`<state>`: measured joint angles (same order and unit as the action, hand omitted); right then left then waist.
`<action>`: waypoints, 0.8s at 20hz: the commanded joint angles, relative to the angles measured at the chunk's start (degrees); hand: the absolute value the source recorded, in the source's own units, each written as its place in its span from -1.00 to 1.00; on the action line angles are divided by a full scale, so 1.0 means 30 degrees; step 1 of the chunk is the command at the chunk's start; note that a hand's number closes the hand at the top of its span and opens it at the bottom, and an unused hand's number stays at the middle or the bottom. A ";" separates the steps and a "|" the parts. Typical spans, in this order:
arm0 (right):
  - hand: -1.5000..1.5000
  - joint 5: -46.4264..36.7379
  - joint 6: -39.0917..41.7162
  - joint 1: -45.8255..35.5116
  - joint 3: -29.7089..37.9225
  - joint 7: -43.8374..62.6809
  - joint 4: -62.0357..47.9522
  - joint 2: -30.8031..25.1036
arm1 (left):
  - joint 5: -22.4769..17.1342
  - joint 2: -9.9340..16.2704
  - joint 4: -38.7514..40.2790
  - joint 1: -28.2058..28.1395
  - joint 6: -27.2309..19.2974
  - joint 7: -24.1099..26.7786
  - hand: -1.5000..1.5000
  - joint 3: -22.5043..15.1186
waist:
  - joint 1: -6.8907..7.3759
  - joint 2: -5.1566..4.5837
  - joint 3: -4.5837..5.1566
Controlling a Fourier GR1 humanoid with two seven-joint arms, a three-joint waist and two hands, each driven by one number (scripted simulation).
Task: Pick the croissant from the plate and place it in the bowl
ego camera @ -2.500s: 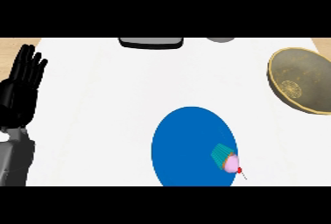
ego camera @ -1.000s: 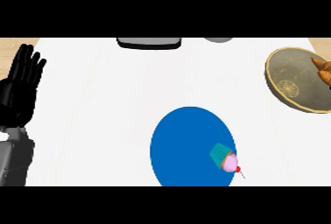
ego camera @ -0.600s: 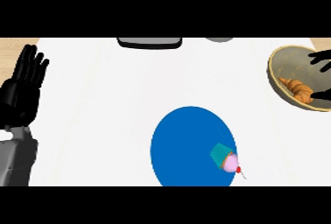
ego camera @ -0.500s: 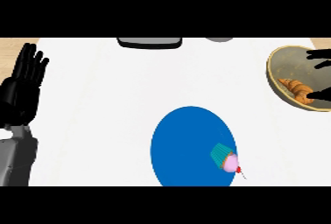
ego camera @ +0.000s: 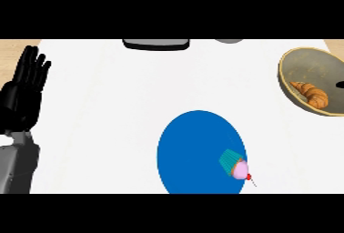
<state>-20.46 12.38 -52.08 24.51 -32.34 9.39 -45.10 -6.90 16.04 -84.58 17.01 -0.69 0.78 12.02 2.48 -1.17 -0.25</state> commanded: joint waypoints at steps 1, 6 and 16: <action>-1.00 0.1315 0.0372 0.0200 0.1532 0.0356 -0.0541 -0.2000 | 0.0054 0.0051 -0.0123 0.0115 -0.0020 -0.0169 0.00 -0.0044 | -0.0023 -0.0040 -0.0018; -1.00 0.2314 0.1475 0.1527 0.2661 0.0144 -0.1270 -0.3487 | -0.0324 0.0339 -0.0106 0.0461 0.0213 -0.0295 0.00 0.0294 | 0.0236 -0.0301 -0.0113; -1.00 0.3585 0.4777 0.4357 0.3976 -0.1976 -0.1526 -0.5209 | -0.0019 -0.0086 -0.0217 -0.0029 -0.0087 0.0037 0.00 0.0066 | -0.0075 -0.0358 -0.0240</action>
<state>-10.74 23.73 -42.09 35.35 -35.58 5.02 -59.68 -7.21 15.84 -85.63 16.86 -0.76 0.72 12.23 2.62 -2.01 -0.80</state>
